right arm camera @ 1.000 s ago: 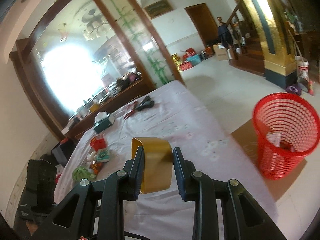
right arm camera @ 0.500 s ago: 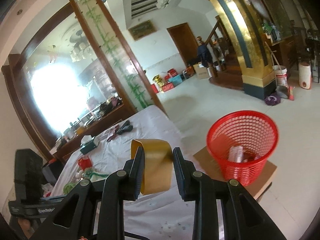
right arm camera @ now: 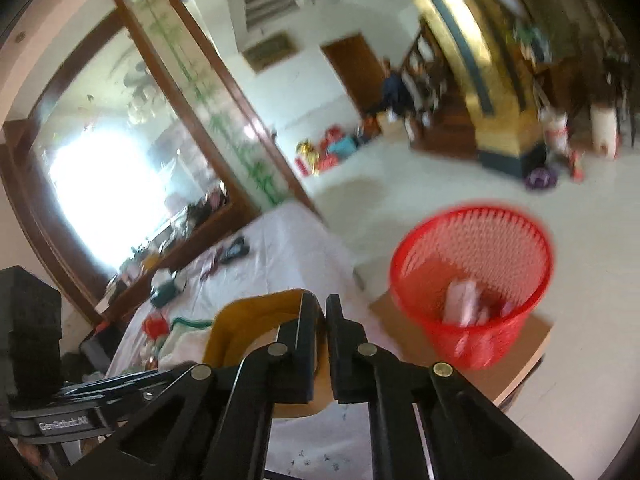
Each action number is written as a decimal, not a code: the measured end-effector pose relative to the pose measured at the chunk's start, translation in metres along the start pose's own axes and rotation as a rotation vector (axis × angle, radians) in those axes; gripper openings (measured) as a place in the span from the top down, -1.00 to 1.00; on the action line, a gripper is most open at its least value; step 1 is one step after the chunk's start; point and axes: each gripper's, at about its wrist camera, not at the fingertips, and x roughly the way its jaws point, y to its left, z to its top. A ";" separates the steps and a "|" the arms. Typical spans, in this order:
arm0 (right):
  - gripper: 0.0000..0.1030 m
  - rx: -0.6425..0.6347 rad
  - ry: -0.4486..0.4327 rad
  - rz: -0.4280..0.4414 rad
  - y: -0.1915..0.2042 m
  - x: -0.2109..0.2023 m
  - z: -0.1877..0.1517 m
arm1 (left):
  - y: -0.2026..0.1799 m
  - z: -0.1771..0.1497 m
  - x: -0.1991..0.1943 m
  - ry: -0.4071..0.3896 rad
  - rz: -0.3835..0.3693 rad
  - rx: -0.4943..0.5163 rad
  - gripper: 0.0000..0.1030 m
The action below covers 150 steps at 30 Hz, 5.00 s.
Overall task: Collect trash
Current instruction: 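Lift the white sock and yellow tape roll and carry both to the wastebasket, then open the left gripper over the wastebasket while the right gripper releases the tape roll, then move both open grippers back over the trash pile on the bed, then grasp the green towel with the left gripper while the right gripper grasps the white medicine box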
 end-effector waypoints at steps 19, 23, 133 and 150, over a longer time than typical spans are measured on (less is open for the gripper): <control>0.93 -0.058 -0.088 -0.100 0.008 -0.027 0.019 | -0.016 0.024 0.009 -0.018 -0.048 0.039 0.46; 0.93 -0.049 -0.123 -0.142 -0.004 -0.042 0.026 | -0.037 0.033 0.016 -0.028 -0.060 0.080 0.46; -0.60 -0.432 0.299 0.319 0.198 0.096 -0.083 | 0.232 -0.094 -0.232 -0.318 0.383 -0.520 -0.47; -0.60 -0.606 0.604 0.397 0.244 0.215 -0.144 | 0.342 -0.081 -0.205 -0.241 0.513 -0.576 -0.47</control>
